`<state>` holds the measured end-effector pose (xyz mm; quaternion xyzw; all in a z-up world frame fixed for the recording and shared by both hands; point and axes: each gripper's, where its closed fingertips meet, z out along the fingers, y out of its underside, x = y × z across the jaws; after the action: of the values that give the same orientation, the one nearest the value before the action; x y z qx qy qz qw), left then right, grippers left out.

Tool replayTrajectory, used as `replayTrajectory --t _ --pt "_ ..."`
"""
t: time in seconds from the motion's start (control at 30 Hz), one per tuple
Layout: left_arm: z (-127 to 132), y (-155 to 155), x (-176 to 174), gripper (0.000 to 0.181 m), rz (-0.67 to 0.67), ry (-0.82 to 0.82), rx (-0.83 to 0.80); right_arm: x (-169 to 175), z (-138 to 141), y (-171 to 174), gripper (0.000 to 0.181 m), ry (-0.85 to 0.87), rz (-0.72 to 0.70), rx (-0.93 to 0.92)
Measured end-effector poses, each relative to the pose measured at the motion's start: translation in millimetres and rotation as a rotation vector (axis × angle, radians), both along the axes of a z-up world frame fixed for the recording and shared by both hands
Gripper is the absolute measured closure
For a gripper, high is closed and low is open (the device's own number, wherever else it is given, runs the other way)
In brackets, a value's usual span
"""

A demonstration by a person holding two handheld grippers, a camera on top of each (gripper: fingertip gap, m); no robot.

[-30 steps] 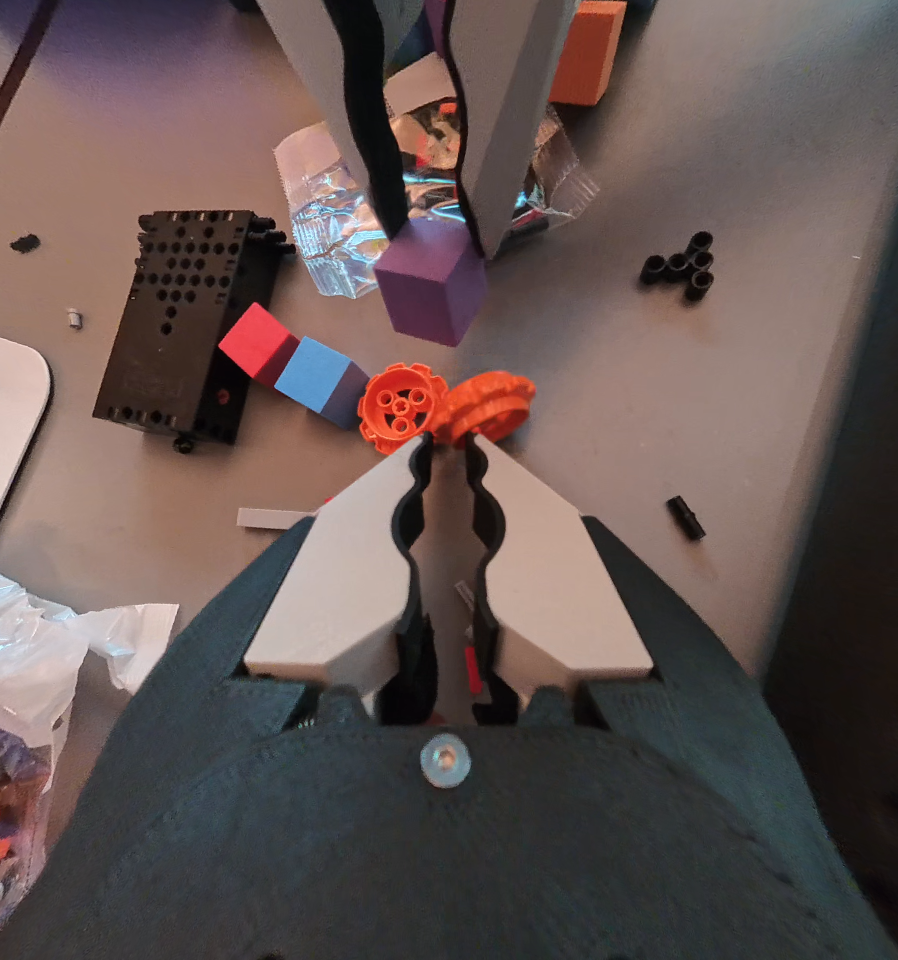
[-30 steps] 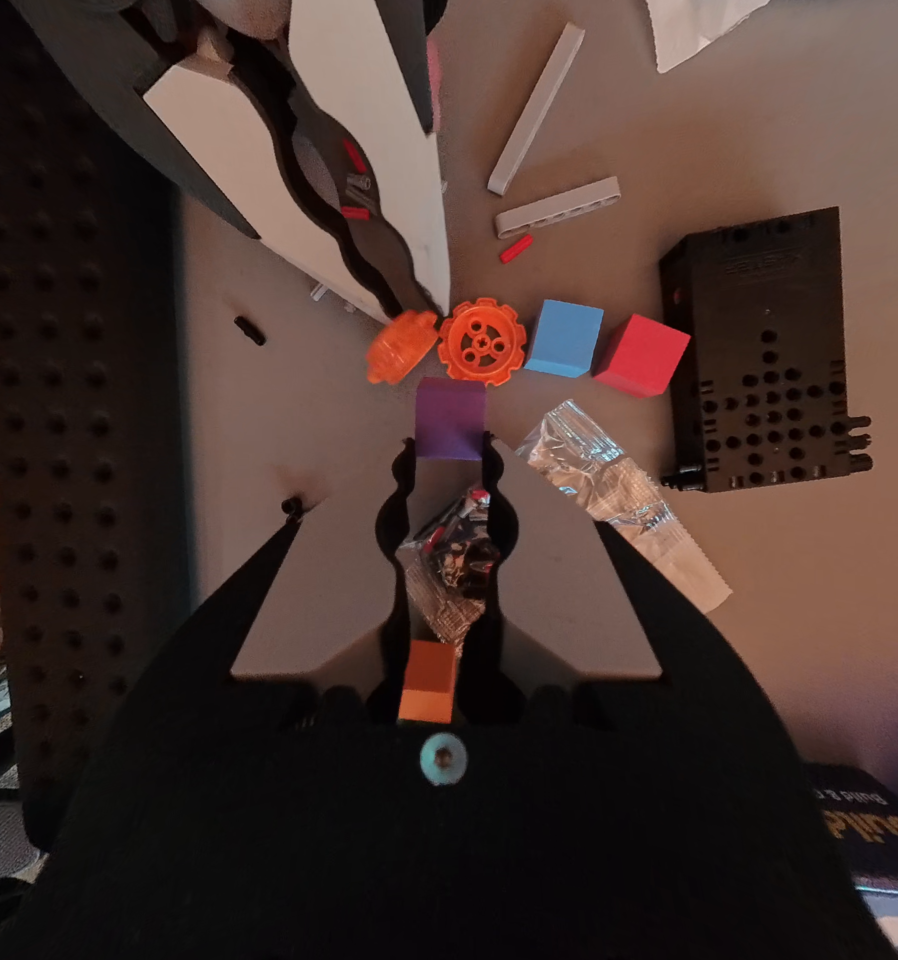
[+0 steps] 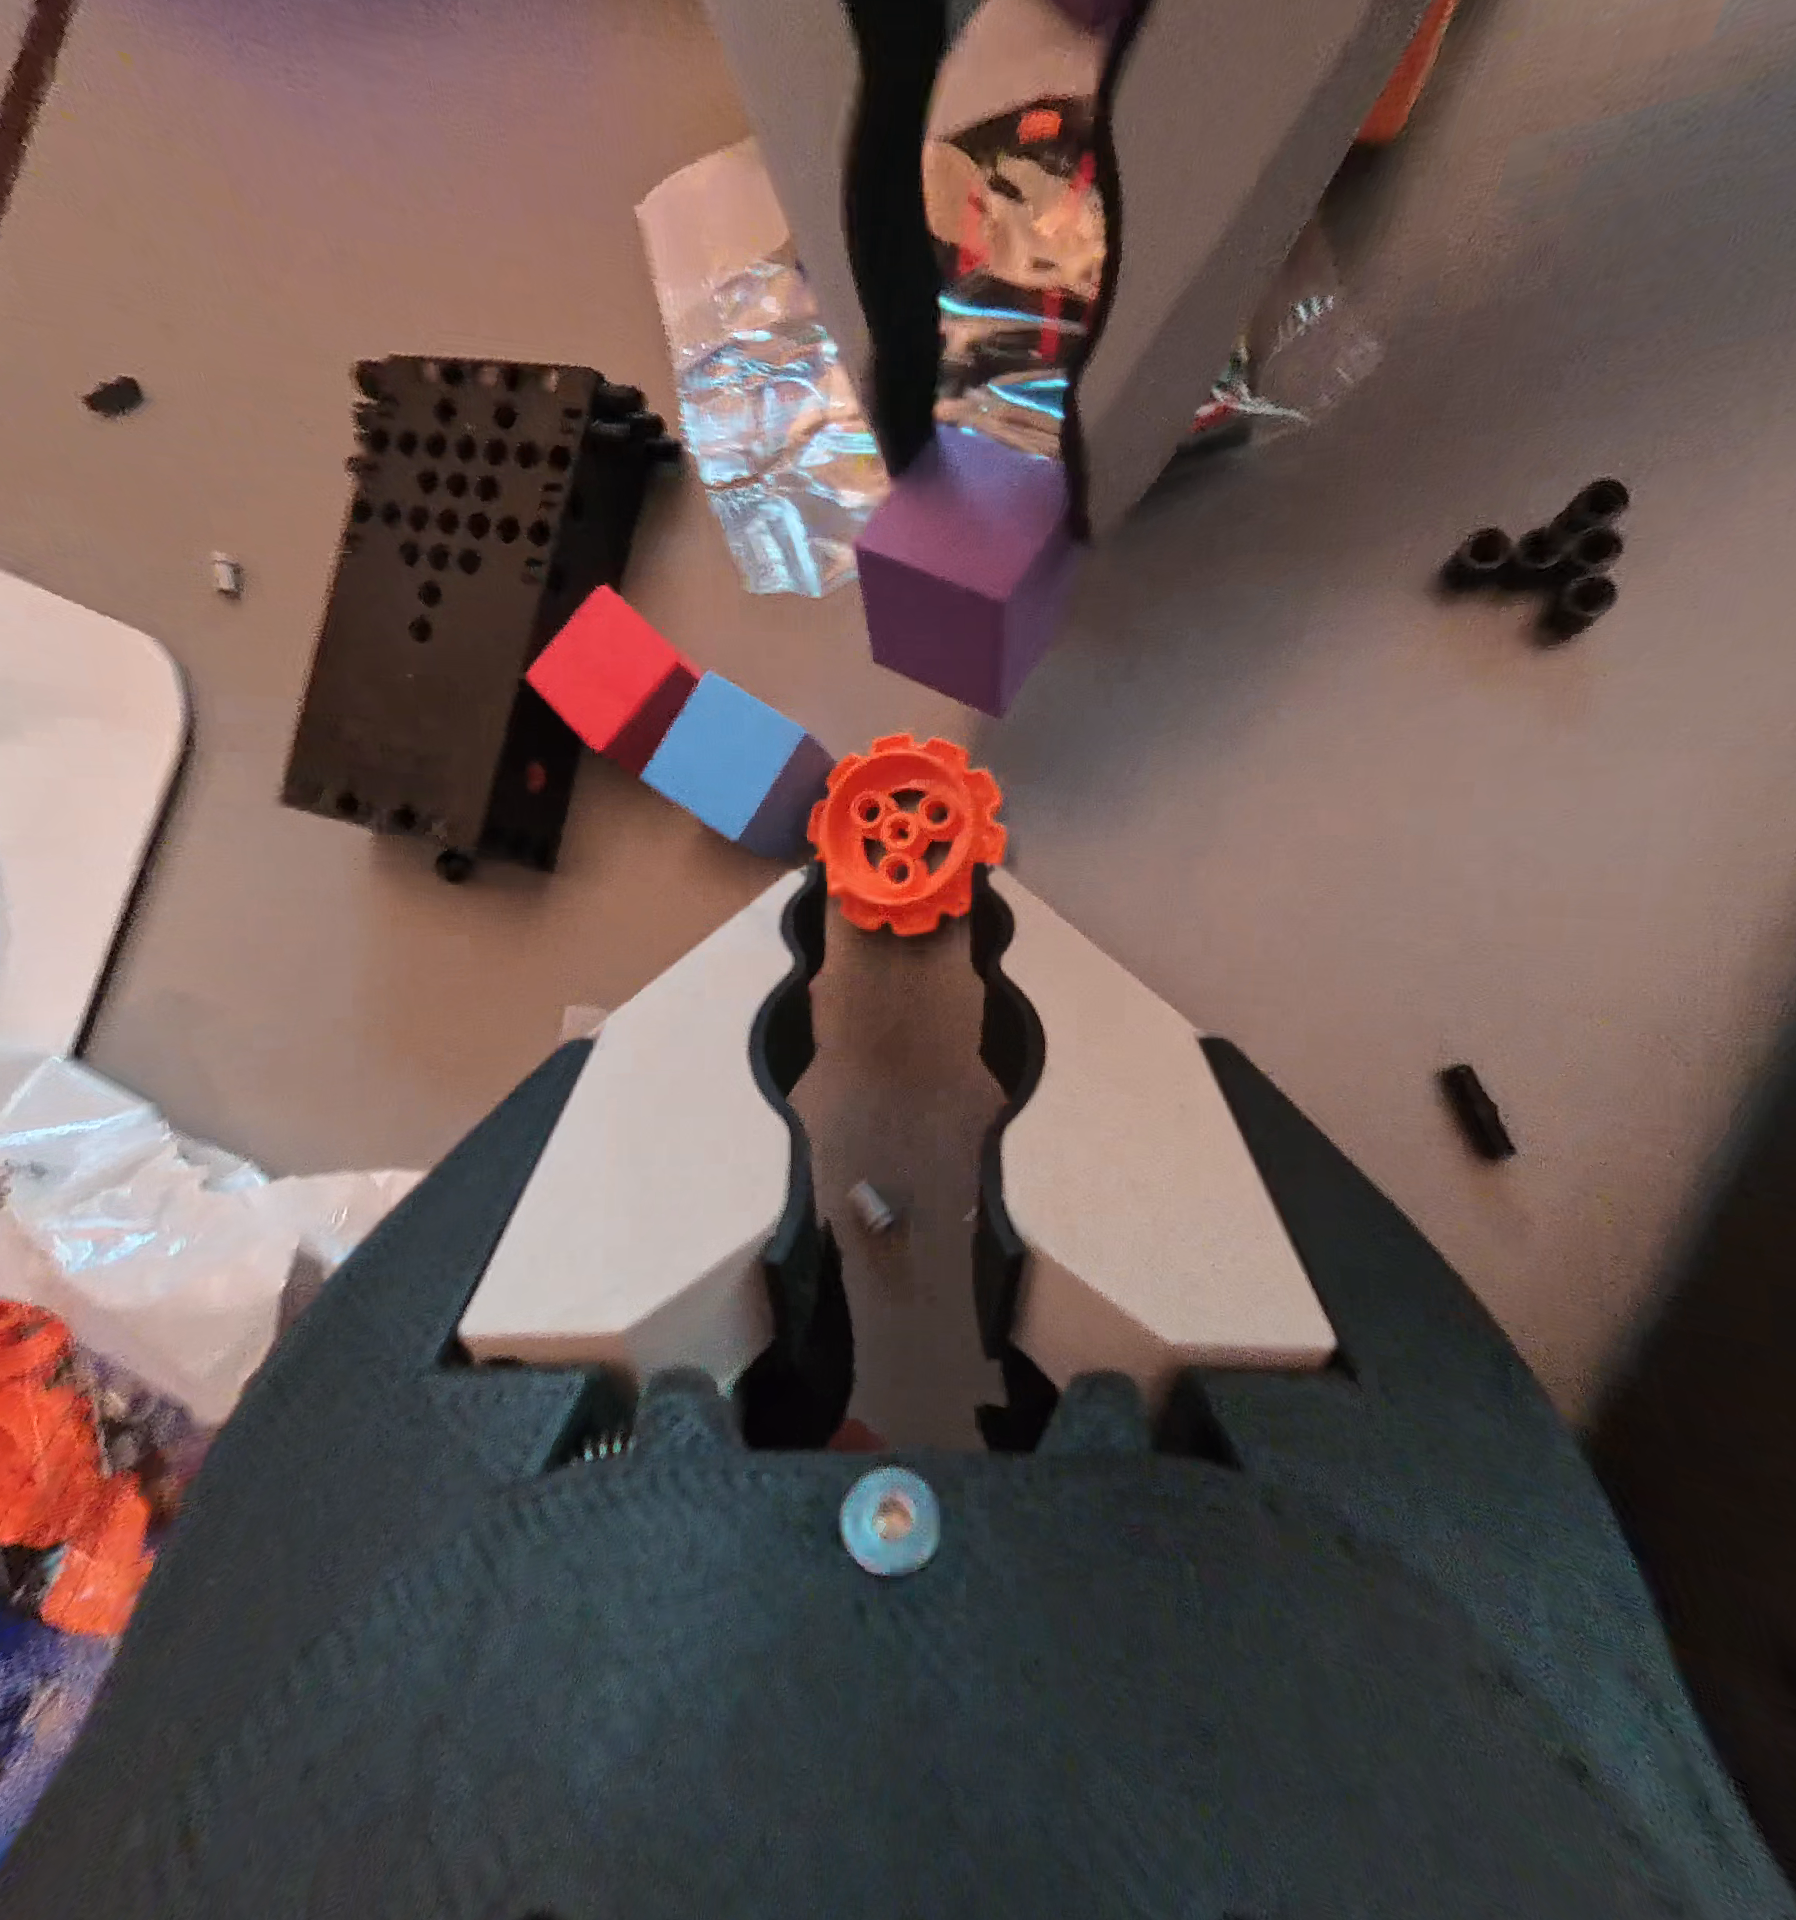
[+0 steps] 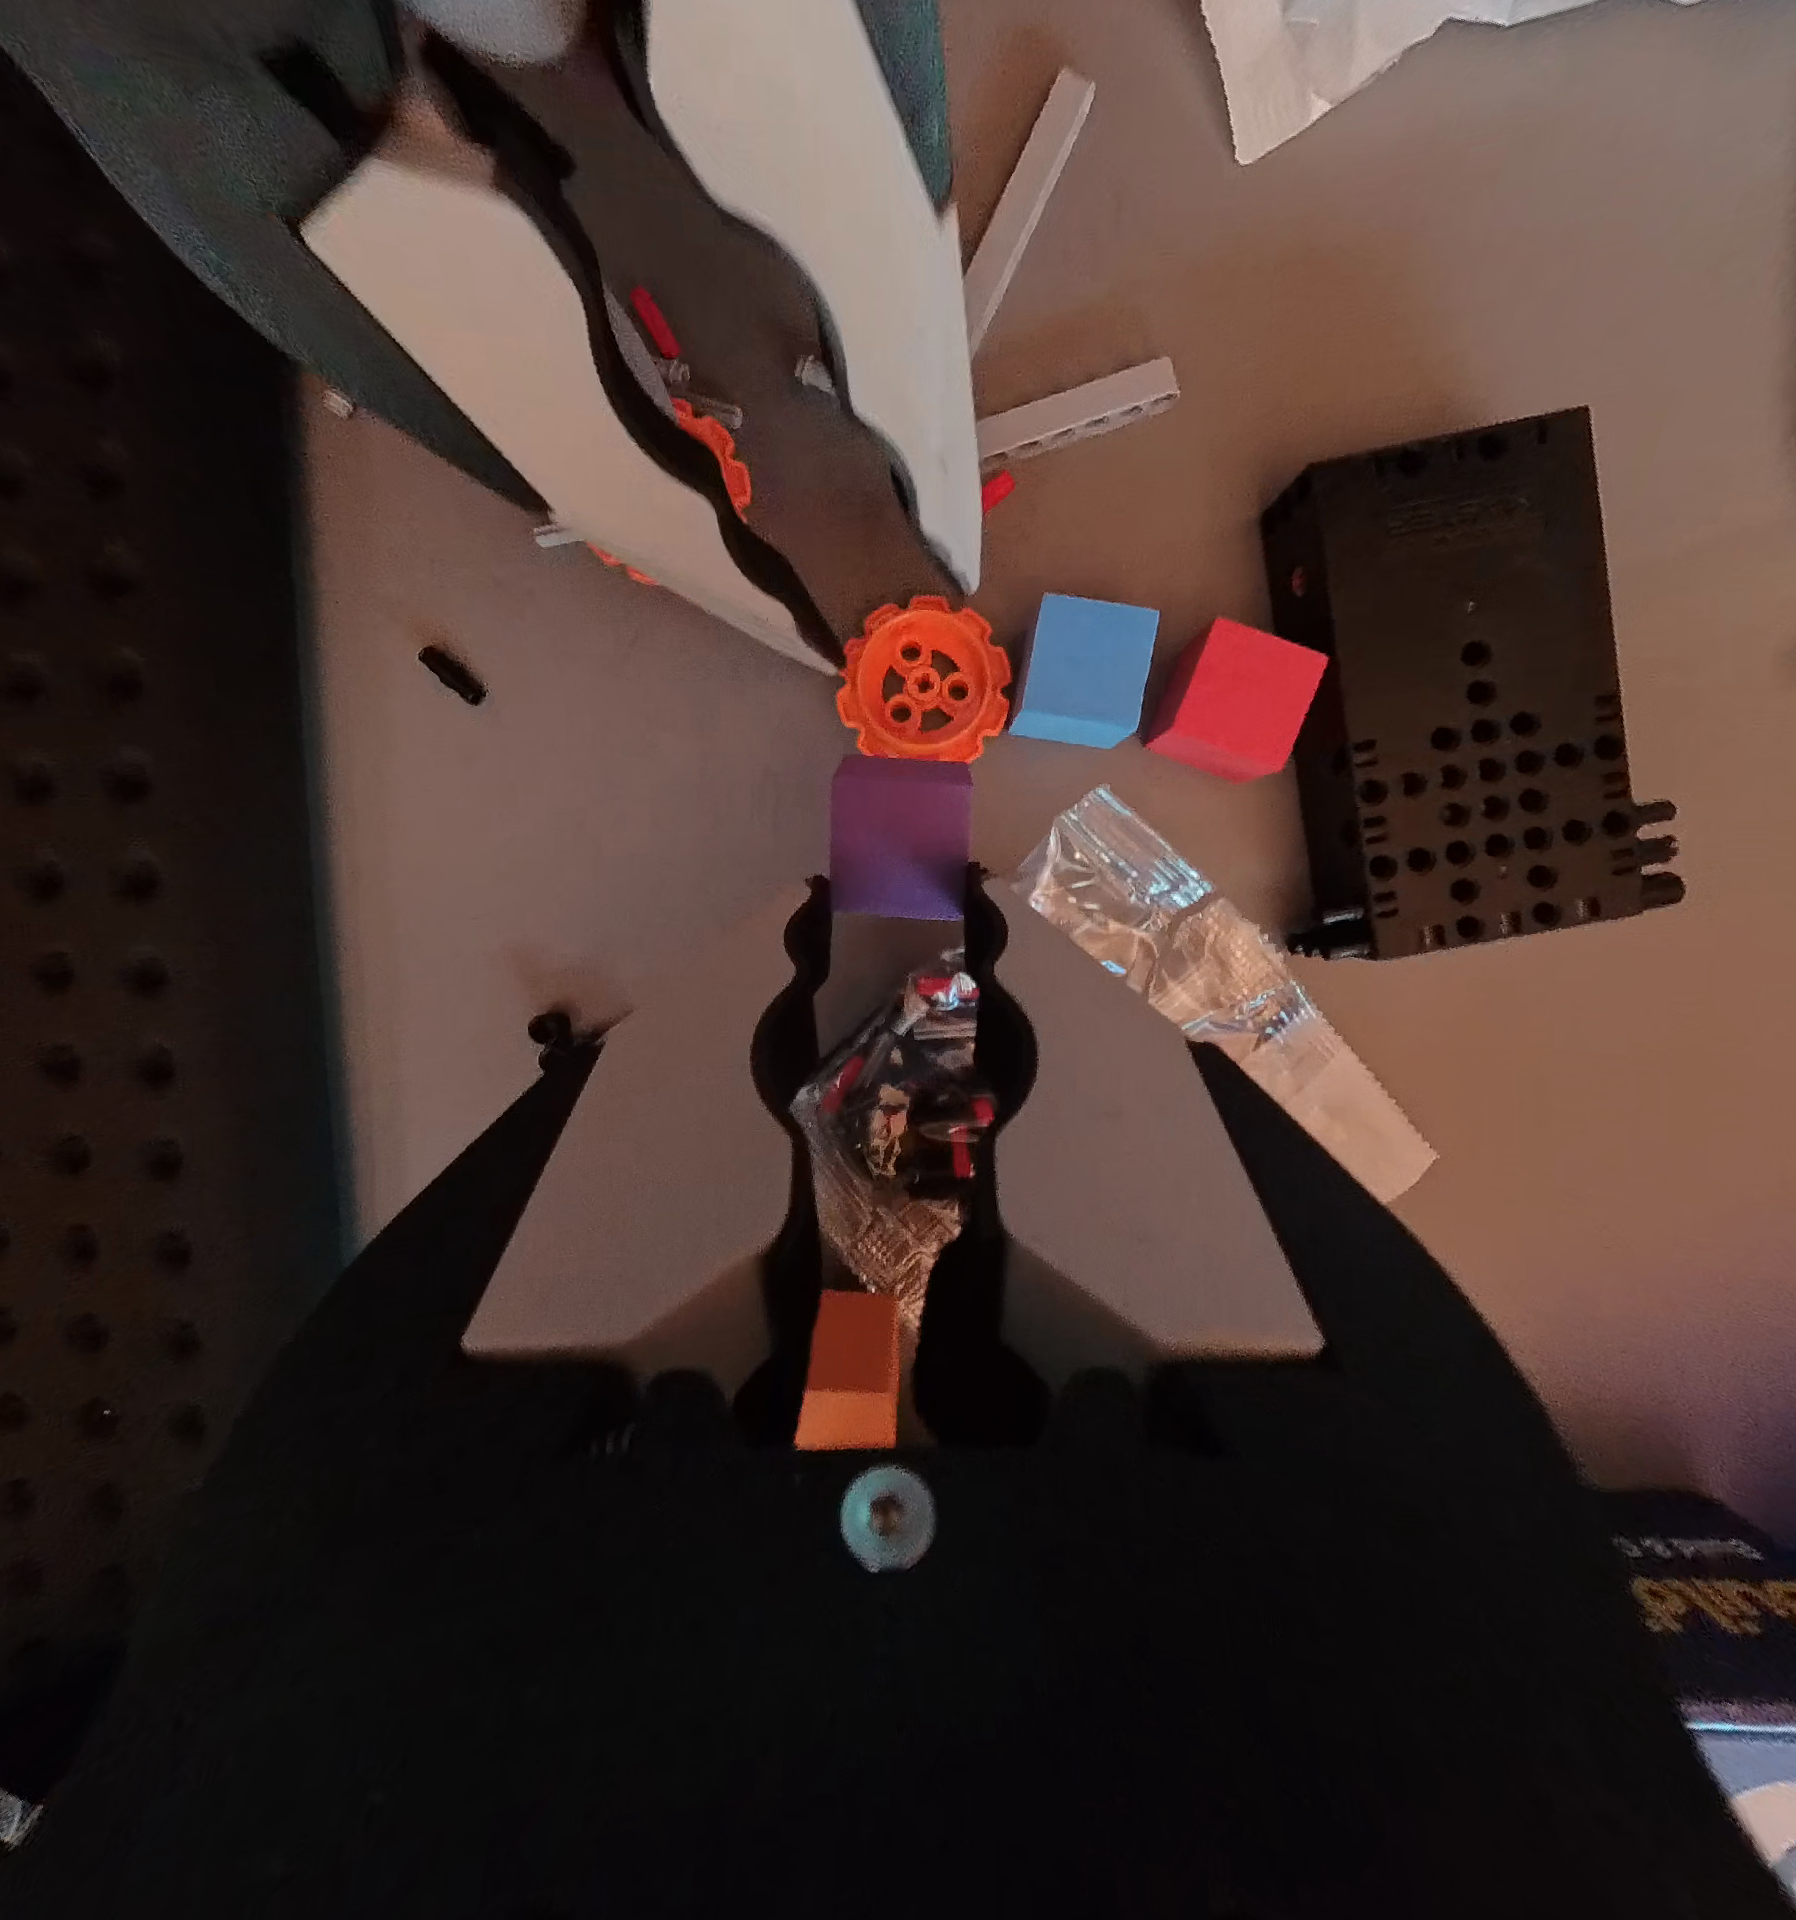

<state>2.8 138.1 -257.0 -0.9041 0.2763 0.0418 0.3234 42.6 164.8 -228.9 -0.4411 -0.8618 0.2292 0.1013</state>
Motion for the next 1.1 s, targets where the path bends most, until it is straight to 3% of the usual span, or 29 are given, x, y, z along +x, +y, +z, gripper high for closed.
replayTrajectory --t 0.2,0.33,0.5,0.67,0.97,1.1 --pt "-3 1 16 0.165 -0.044 -0.028 -0.009 10 0 4 0.157 0.01 -0.016 -0.006" --pt "-2 -6 35 0.158 -0.114 -0.049 0.001 13 4 -3 0.158 0.005 0.014 -0.004" --pt "-6 -12 23 0.149 -0.087 -0.085 -0.011 10 1 -13 0.157 -0.03 0.064 0.059" --pt "-7 -16 20 0.151 -0.093 -0.111 -0.005 10 -12 -15 0.157 -0.106 0.107 0.167" --pt "-6 -13 20 0.149 -0.099 -0.093 0.02 6 -11 -20 0.157 -0.127 0.121 0.188" --pt "1 -9 24 0.148 -0.114 -0.092 0.06 22 -3 -20 0.157 -0.111 0.124 0.171"
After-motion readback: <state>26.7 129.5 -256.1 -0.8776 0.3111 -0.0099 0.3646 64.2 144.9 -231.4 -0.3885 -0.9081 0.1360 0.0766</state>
